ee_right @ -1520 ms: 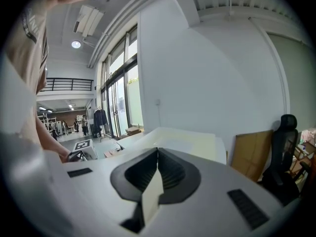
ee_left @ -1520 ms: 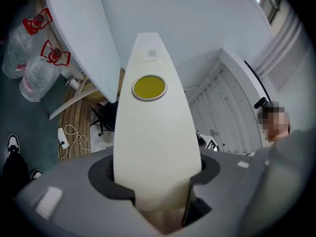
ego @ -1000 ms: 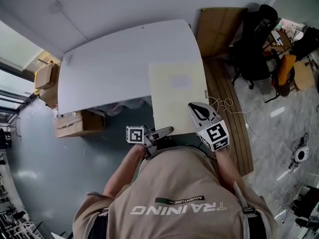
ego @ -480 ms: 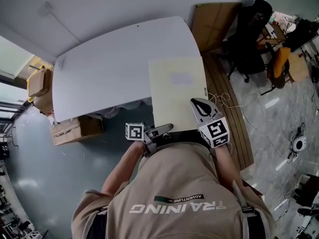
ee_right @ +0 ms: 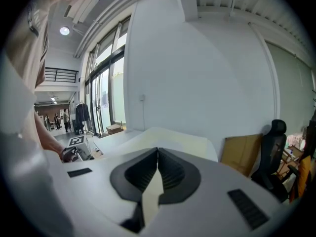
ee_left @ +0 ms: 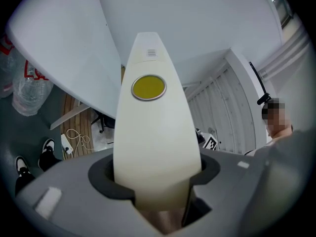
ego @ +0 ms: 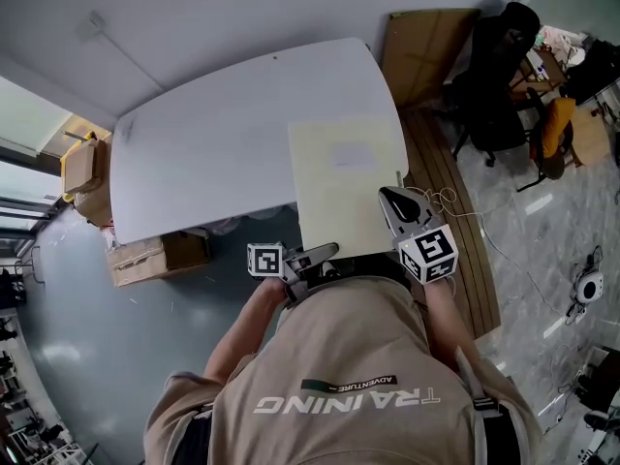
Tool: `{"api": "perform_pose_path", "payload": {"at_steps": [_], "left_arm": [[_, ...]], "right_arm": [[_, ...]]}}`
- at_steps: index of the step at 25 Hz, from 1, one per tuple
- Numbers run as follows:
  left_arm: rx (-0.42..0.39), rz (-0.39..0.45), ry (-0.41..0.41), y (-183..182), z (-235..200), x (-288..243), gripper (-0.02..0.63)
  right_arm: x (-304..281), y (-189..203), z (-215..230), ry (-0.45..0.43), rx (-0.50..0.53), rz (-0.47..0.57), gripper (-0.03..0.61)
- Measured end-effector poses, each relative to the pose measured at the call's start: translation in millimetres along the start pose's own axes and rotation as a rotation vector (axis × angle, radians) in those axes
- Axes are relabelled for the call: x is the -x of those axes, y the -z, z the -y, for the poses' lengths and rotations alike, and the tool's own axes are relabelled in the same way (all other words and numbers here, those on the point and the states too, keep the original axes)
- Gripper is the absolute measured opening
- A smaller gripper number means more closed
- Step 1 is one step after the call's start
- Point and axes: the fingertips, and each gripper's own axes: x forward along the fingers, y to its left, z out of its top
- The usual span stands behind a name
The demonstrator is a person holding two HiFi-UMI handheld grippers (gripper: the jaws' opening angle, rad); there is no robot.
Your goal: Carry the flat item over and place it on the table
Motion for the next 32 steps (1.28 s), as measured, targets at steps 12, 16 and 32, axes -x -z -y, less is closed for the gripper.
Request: {"api": "perform_pose_path", "payload": {"at_steps": [12, 16, 32], "left_arm": [[-0.047, 0.062, -0.029, -76.3, -5.3, -44.8, 0.287], [-0.059, 0.072, -0.030, -97.4, -6.5, -67.4, 0.287], [-0.026, 0.144, -0.076, -130.6, -17.4, -115.6, 0.287]], "right_arm": [[-46.0, -24.4, 75.6, -0.081, 0.024, 0.031, 0.008], [-60.4, -25.3, 101.0, -0.104, 0.021, 0.031, 0.008], [-98.8, -15.8, 148.4, -0.264, -0.003, 0.020, 0.008]]}}
